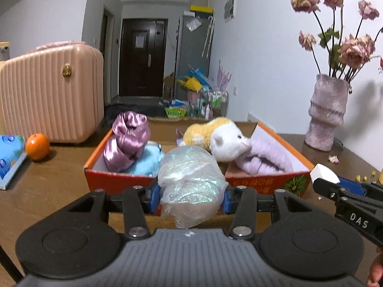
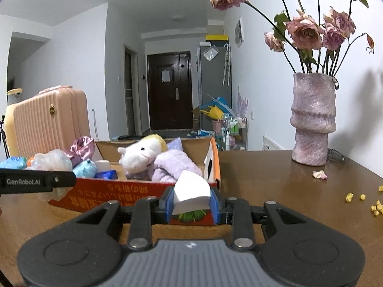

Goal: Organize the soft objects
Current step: 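Carry the mesh pouf and foam wedge over the box with both grippers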

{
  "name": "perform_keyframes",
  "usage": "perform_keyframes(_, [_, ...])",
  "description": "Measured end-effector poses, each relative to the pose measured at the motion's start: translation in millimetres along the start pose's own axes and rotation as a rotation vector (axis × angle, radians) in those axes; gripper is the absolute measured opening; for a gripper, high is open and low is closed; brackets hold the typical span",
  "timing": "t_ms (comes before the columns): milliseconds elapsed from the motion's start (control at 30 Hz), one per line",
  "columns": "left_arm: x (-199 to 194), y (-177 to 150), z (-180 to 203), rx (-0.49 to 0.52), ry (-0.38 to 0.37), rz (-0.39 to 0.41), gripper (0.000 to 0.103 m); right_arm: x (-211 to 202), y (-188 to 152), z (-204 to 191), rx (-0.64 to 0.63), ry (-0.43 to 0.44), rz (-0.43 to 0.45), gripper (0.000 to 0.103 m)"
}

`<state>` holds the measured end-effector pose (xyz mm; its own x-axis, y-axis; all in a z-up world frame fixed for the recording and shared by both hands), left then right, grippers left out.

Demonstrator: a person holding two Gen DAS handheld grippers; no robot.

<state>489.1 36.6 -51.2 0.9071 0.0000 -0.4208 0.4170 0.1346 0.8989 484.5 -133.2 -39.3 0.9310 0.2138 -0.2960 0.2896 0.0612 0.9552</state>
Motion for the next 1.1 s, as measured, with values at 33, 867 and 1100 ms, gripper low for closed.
perform_keyframes(33, [-1.3,2.0,-0.1,-0.003,0.000,0.010,0.048,1.1,1.5,-1.1,0.000,0.000,0.007,0.030])
perform_keyframes(867, [30.1,43.6,5.0,-0.042,0.017,0.114,0.048,63.6,36.2,-25.9,0.010,0.005,0.092,0.031])
perform_keyframes(1100, [48.3,51.1,-0.1,-0.043,0.037,0.118,0.048,85.2,45.4,-27.5,0.005,0.003,0.105,0.031])
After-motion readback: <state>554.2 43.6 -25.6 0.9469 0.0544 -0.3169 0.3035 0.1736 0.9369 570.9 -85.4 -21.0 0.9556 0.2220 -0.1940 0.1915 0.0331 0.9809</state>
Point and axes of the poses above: each gripper's, at about its wrist camera, not at the fingertips, and x roughly the way its jaws point, z to its right, y to its top, the point moved 9 cm from there along x, roughly the way its jaws point, and after that the axes turned 3 degrees about -x, right-handed, at the moved point
